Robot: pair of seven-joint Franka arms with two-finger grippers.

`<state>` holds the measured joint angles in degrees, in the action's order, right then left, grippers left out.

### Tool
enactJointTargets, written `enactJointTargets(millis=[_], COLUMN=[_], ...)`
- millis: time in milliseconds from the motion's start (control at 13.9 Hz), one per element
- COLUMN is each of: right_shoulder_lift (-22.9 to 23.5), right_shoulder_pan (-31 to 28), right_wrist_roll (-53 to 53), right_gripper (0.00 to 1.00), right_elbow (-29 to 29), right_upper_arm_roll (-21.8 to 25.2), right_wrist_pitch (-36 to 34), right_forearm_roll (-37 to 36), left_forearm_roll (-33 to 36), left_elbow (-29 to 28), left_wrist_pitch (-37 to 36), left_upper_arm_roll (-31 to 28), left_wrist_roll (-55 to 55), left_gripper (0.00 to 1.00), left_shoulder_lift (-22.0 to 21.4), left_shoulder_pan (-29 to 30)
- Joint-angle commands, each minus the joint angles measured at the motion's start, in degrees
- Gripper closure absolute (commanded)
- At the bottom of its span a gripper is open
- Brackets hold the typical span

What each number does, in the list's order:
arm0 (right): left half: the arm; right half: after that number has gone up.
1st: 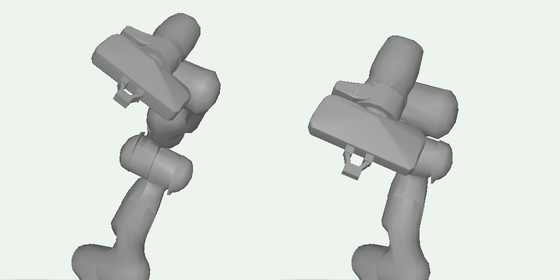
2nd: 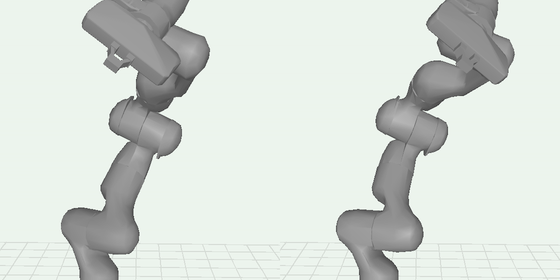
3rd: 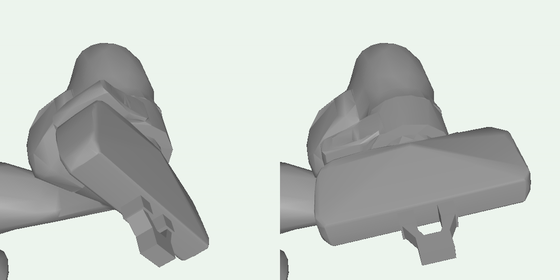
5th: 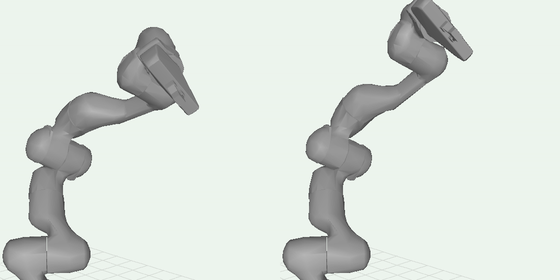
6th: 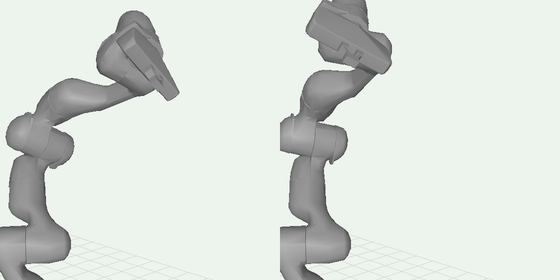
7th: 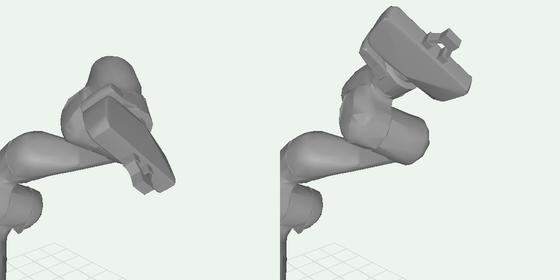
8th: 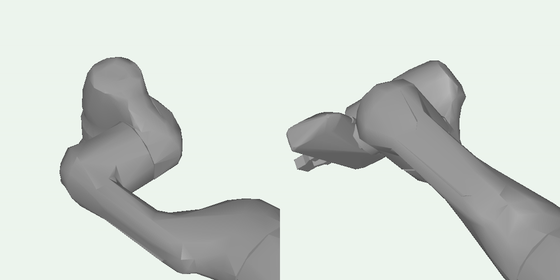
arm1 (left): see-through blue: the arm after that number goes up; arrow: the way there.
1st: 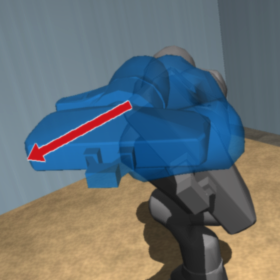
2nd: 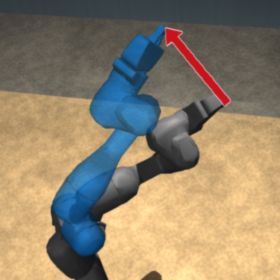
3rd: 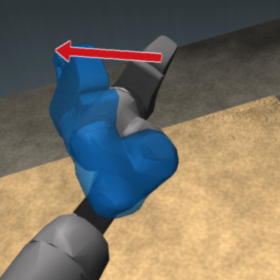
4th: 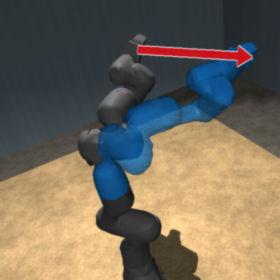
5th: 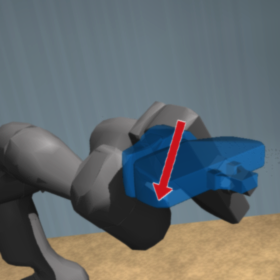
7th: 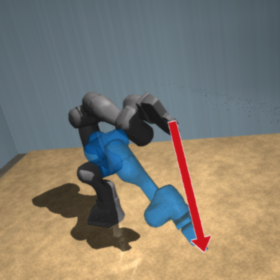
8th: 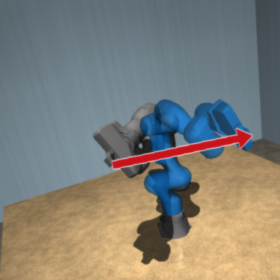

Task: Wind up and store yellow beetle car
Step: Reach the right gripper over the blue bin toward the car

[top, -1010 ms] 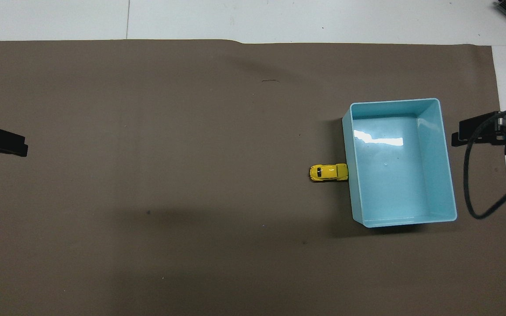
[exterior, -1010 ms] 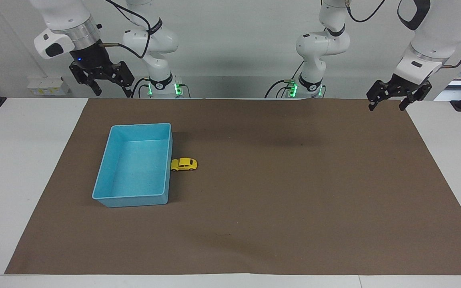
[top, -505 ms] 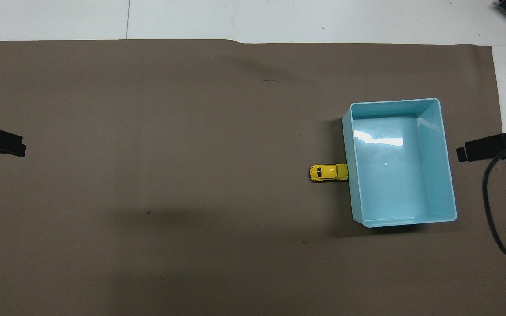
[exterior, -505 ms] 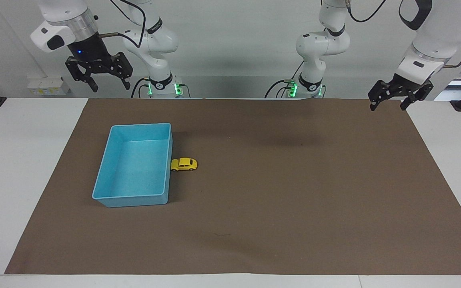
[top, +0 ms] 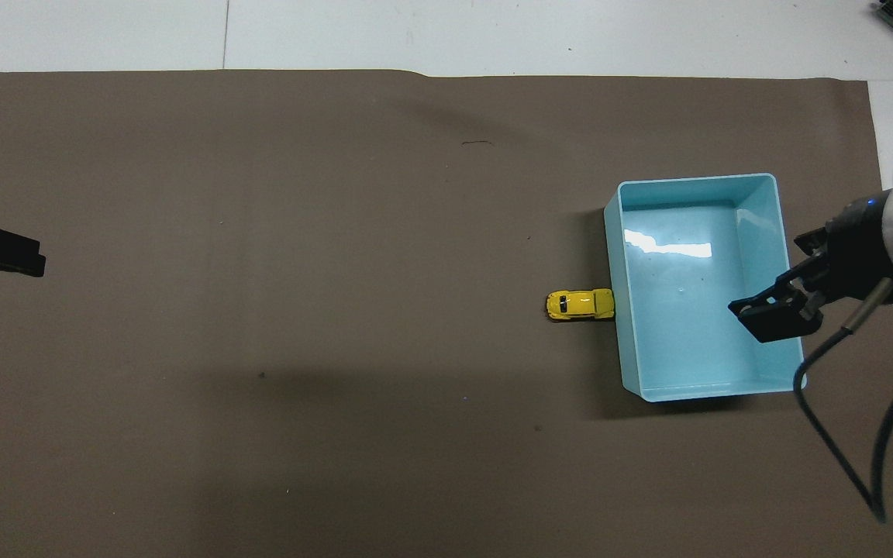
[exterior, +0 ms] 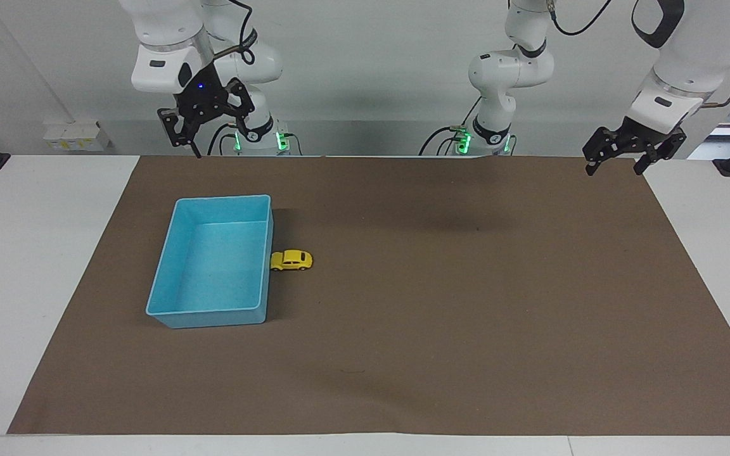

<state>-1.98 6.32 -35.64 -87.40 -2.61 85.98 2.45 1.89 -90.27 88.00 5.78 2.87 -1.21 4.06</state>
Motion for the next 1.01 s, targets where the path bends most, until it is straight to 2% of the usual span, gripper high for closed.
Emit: enactJointTargets(millis=[0, 72, 216, 433, 793, 938], right_shoulder_lift=[-2.16, -1.89, -1.80, -0.75, 6.09, 7.51], right_shoulder_pan=[-1.13, -1.14, -0.52, 2.28, 4.66, 5.37], right_wrist_roll=[-16.69, -21.53, -24.29, -27.38, -28.61, -28.61], right_gripper=[0.00, 0.00, 0.00, 0.00, 0.00, 0.00], right_elbow=[-5.58, -6.46, -9.61, -15.94, -17.63, -20.07], right_upper_arm_roll=[-0.03, -0.03, -0.03, -0.12, -0.12, -0.12], right_wrist_pitch=[4.27, 4.98, 7.60, 16.29, 25.36, 29.83], right_forearm_roll=[-0.60, -0.52, -0.60, -0.69, -0.95, -2.35], left_forearm_roll=[-0.57, -0.57, -0.57, -0.66, -0.66, -0.66], left_elbow=[1.06, 1.06, 1.06, 1.06, 1.06, 1.06], left_wrist_pitch=[-1.16, -1.16, -1.16, -1.16, -1.16, -1.16], left_upper_arm_roll=[-0.24, -0.24, -0.24, -0.24, -0.24, -0.24], left_wrist_roll=[0.30, 0.38, 0.38, 0.38, 0.38, 0.38], left_gripper=[0.00, 0.00, 0.00, 0.00, 0.00, 0.00], left_shoulder_lift=[0.42, 0.42, 0.42, 0.42, 0.42, 0.42], left_shoulder_pan=[-0.02, -0.02, -0.02, -0.02, -0.02, -0.02])
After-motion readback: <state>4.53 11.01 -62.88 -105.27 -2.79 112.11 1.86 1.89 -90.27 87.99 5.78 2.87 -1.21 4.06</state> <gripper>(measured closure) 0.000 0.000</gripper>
